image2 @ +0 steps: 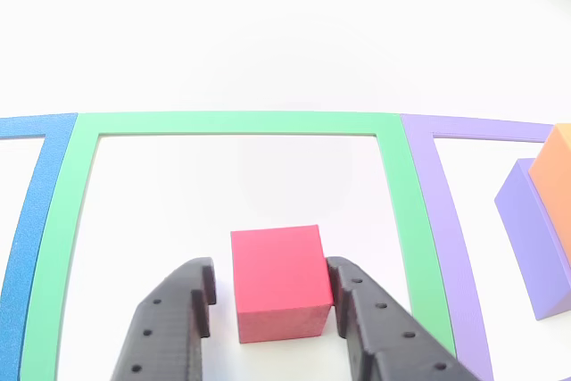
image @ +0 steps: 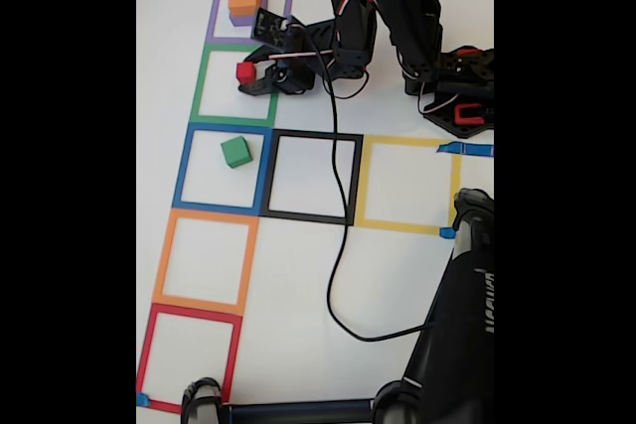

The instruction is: Tower of hanoi

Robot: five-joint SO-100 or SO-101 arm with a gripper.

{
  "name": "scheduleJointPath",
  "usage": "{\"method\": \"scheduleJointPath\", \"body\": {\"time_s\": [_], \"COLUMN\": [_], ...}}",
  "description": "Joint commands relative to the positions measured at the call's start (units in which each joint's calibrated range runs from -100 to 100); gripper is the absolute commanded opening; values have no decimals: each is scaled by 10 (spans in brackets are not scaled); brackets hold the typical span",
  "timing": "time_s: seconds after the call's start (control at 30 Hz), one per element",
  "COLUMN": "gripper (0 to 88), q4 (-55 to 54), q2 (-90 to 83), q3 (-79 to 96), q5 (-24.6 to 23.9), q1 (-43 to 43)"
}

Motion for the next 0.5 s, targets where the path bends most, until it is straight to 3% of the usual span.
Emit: {"method": "scheduleJointPath", "body": {"time_s": [0.0, 0.47], "gripper": [76, 45], "q4": [-8, 38], "q2": [-2, -39], "q3": [-10, -2], "q5": [4, 4], "q1": [-5, -1]}}
